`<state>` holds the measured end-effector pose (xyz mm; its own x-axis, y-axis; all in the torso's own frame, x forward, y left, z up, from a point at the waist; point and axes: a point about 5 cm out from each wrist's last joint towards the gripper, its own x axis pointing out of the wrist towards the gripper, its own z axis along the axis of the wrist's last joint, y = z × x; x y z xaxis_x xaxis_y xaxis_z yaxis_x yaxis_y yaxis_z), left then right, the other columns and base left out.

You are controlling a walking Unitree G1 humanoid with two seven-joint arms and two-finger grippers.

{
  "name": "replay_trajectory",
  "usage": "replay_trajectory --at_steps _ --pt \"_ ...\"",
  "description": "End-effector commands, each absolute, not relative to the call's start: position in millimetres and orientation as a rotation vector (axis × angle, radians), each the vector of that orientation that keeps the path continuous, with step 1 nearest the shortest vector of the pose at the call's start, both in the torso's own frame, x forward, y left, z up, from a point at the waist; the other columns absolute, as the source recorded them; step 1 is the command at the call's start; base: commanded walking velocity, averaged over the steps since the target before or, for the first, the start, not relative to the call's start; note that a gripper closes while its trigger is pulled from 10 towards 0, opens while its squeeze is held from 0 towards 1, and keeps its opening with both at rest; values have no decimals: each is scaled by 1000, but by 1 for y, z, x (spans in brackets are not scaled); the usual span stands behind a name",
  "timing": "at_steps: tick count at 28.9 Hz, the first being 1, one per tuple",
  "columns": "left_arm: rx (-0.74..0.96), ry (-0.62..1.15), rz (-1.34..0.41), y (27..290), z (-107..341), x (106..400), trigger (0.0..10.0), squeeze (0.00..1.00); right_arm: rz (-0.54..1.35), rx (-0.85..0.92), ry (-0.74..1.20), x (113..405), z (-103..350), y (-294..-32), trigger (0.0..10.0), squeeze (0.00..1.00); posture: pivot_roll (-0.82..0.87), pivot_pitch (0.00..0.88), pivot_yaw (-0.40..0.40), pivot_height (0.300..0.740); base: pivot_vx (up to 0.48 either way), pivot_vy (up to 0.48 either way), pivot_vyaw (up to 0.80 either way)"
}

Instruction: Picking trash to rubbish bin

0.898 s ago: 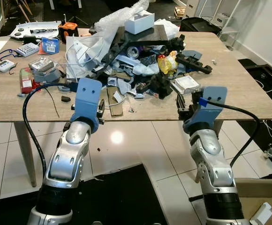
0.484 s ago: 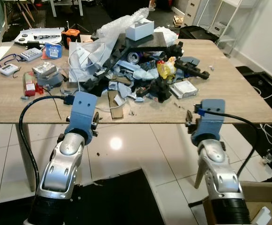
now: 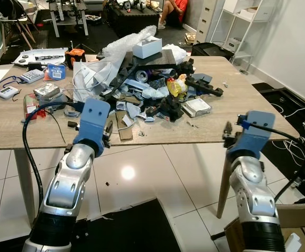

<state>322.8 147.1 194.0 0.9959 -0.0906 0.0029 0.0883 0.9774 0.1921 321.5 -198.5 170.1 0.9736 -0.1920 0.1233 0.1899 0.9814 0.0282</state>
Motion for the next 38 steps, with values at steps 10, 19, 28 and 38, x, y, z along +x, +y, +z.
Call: replay_trajectory --at_steps 10,19,28,38 --pt "101 -85 -261 120 205 323 10000 0 29 24 -140 327 178 -165 10000 0 77 34 -21 740 86 0 0" --pt "120 -60 -272 121 202 323 10000 0 48 17 -134 332 178 -160 10000 0 87 46 -18 740 377 0 0" --pt "133 -62 -300 120 203 325 10000 0 38 26 -135 335 179 -158 10000 0 92 50 4 740 395 0 0" --pt "129 -63 -308 116 204 326 10000 0 49 13 -133 336 181 -156 10000 0 92 59 2 740 392 0 0"
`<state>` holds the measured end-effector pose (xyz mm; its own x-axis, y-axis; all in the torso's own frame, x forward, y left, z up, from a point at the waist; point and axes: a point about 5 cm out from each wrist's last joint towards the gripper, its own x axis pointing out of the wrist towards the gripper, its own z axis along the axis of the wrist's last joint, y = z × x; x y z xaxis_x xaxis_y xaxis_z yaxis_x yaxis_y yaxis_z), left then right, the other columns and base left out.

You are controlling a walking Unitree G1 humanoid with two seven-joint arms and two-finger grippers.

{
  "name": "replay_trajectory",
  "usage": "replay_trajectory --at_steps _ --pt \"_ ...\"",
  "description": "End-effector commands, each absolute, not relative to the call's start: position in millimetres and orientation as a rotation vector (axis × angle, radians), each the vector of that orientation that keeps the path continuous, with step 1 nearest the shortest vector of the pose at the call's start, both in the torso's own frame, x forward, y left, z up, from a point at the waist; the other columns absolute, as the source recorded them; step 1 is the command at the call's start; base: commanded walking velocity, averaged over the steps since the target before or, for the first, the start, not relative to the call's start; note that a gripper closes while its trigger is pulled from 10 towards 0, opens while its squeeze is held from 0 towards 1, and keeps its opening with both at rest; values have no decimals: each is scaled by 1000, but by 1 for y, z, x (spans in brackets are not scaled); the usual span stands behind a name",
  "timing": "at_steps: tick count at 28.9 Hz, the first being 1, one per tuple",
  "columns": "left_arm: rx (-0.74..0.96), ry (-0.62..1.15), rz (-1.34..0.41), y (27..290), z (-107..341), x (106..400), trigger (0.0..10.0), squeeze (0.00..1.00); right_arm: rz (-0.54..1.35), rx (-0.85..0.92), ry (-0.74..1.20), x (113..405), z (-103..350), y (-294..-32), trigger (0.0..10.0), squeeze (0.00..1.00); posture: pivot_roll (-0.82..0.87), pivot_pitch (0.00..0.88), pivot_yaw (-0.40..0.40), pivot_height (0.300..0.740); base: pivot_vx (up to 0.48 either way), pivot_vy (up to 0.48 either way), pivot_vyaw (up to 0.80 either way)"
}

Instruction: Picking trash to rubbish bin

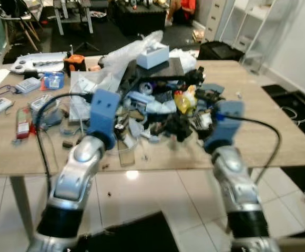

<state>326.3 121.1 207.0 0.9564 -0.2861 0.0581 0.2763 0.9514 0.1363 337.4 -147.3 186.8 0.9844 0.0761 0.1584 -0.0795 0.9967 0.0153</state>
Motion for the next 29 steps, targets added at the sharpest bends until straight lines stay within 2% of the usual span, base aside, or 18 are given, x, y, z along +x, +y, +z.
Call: replay_trajectory --at_steps 1,8,29 --pt "129 -62 -308 116 204 326 10000 0 51 12 -132 336 181 -156 10000 0 92 59 2 740 379 0 0" --pt "133 -66 -315 114 205 326 10000 0 50 8 -128 335 180 -158 10000 0 92 57 5 740 340 0 0" --pt "191 -58 -371 107 204 324 10000 0 28 0 -114 334 179 -166 10000 0 93 62 14 740 0 0 0"
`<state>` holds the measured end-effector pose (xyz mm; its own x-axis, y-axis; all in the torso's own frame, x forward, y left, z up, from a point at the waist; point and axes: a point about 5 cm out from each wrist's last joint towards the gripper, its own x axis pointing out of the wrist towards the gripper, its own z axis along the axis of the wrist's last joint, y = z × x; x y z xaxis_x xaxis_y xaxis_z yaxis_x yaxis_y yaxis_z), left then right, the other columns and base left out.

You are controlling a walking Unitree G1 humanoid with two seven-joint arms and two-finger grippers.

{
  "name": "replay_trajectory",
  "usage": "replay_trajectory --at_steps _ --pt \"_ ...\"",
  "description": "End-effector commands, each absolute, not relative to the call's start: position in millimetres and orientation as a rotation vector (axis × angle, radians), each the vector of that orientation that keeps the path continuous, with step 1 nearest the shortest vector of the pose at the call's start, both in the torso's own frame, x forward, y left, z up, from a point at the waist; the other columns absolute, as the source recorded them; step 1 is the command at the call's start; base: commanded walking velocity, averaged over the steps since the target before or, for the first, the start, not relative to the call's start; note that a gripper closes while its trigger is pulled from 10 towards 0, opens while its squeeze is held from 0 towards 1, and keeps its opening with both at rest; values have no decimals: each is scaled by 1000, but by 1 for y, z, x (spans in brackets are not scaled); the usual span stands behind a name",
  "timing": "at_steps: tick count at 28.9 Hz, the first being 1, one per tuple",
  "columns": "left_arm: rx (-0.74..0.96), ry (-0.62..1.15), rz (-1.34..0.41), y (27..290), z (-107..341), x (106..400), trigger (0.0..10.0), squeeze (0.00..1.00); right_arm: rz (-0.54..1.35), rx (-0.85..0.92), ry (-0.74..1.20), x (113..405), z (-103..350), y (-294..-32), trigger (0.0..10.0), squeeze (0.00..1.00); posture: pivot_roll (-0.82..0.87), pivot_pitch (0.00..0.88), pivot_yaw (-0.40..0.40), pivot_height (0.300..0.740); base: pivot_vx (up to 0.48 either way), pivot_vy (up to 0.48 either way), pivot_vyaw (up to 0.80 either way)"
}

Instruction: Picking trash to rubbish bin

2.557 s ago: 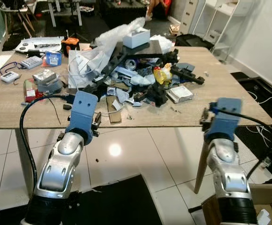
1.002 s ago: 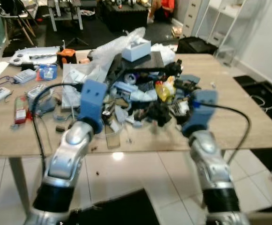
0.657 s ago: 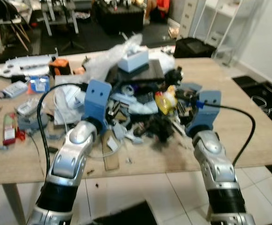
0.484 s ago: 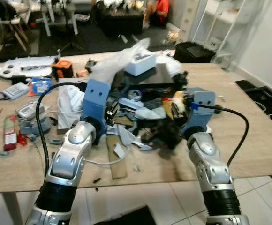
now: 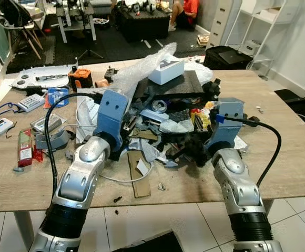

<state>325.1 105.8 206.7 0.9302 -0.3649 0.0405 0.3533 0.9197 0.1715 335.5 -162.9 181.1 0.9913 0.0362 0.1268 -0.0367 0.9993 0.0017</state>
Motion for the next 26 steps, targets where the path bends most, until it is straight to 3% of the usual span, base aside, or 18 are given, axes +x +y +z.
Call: replay_trajectory --at_steps 1,9,26 --pt "191 -58 -371 107 204 324 10000 0 28 0 -114 334 179 -166 10000 0 93 62 14 740 0 0 0" --pt "191 -36 -356 109 201 325 10000 0 18 -10 -123 336 183 -172 10000 0 90 64 16 740 0 -360 0" --pt "184 -22 -386 110 198 323 10000 0 248 -83 -70 347 208 -178 10000 0 86 80 -2 740 0 0 0"
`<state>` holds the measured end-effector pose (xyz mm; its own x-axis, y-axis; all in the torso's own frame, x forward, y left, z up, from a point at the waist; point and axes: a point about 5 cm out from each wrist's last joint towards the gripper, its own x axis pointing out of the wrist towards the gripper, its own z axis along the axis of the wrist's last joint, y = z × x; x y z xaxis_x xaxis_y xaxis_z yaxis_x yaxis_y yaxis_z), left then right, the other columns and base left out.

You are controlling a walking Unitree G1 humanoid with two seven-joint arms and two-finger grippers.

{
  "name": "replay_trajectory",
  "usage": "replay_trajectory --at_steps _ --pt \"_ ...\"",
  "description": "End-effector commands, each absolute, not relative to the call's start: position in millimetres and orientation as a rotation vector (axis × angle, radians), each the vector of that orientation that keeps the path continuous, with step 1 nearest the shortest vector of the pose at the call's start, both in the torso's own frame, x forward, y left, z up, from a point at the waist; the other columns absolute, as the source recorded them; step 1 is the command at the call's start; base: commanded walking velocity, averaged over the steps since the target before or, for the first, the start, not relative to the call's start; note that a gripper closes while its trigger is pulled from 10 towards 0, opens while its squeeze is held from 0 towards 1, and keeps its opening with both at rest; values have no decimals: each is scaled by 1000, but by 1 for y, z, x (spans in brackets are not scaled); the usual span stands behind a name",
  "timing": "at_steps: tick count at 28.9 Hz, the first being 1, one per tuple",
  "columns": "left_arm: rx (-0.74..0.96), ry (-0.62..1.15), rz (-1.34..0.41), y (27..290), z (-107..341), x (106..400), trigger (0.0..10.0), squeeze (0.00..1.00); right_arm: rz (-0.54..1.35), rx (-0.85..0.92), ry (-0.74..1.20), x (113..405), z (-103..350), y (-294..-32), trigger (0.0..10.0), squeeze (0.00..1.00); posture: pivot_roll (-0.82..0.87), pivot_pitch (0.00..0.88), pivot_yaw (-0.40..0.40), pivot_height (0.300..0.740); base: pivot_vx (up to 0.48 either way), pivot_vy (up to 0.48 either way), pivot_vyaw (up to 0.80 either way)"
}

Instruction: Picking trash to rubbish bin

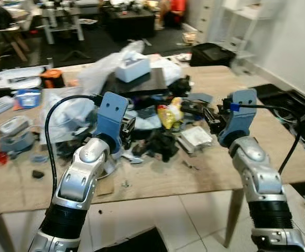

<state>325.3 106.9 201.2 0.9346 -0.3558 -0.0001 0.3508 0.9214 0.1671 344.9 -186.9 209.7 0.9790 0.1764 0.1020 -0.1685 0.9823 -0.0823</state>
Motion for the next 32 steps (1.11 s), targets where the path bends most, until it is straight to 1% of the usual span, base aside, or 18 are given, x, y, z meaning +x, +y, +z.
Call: replay_trajectory --at_steps 1,2,3,4,6,10,11,13,18,20,21,22,23,26,27,29,32 --pt "200 -48 -441 107 201 320 10000 0 287 -99 -48 347 207 -178 10000 0 86 80 -6 740 0 0 0" --pt "200 -48 -441 107 201 320 10000 0 287 -99 -48 347 207 -178 10000 0 86 80 -6 740 0 0 0" --pt "212 -66 -480 105 203 317 10000 0 313 -109 -33 347 207 -178 10000 0 86 80 -6 740 0 0 0" --pt "231 -84 -559 102 205 314 10000 0 331 -101 -19 348 207 -178 10000 1000 87 82 -5 740 0 0 0" --pt "254 -95 -656 97 206 310 10000 0 359 -71 -4 348 206 -177 10000 1000 87 82 -5 740 0 0 0" --pt "288 -93 -695 95 207 313 10000 0 392 -41 9 352 203 -175 10000 1000 91 84 0 740 0 0 0" --pt "332 -87 -699 92 207 320 10000 0 437 -12 22 356 198 -170 10000 1000 96 96 11 740 0 0 0" --pt "342 -88 -704 91 208 322 10000 0 450 -4 22 358 196 -168 10000 1000 96 96 11 740 0 0 0" --pt "334 -93 -719 88 211 324 10000 0 487 -1 20 362 194 -164 10000 1000 97 102 13 740 0 0 0" --pt "325 -93 -750 84 212 323 10000 0 511 -78 26 367 191 -159 10000 1000 100 104 9 740 0 0 0" --pt "325 -93 -750 84 212 323 10000 0 511 -78 26 367 191 -159 10000 1000 100 104 9 740 0 0 0" --pt "319 -94 -768 80 212 323 10000 0 516 -102 23 370 190 -157 10000 529 100 104 9 740 0 0 0" --pt "316 -97 -782 78 212 322 10000 0 519 -110 19 373 189 -154 10000 0 100 104 9 740 0 0 0" --pt "322 -102 -800 72 211 322 10000 0 544 -112 12 379 186 -149 10000 0 100 104 9 740 0 0 0" --pt "326 -103 -802 72 210 322 10000 0 568 -124 16 380 183 -145 10000 0 109 114 -8 740 0 0 0" --pt "329 -103 -803 72 210 321 10000 0 594 -138 22 380 180 -142 10000 0 109 114 -8 740 0 0 0" --pt "338 -101 -800 74 209 320 10000 0 645 -243 56 379 170 -136 10000 0 115 115 -13 740 0 0 0"
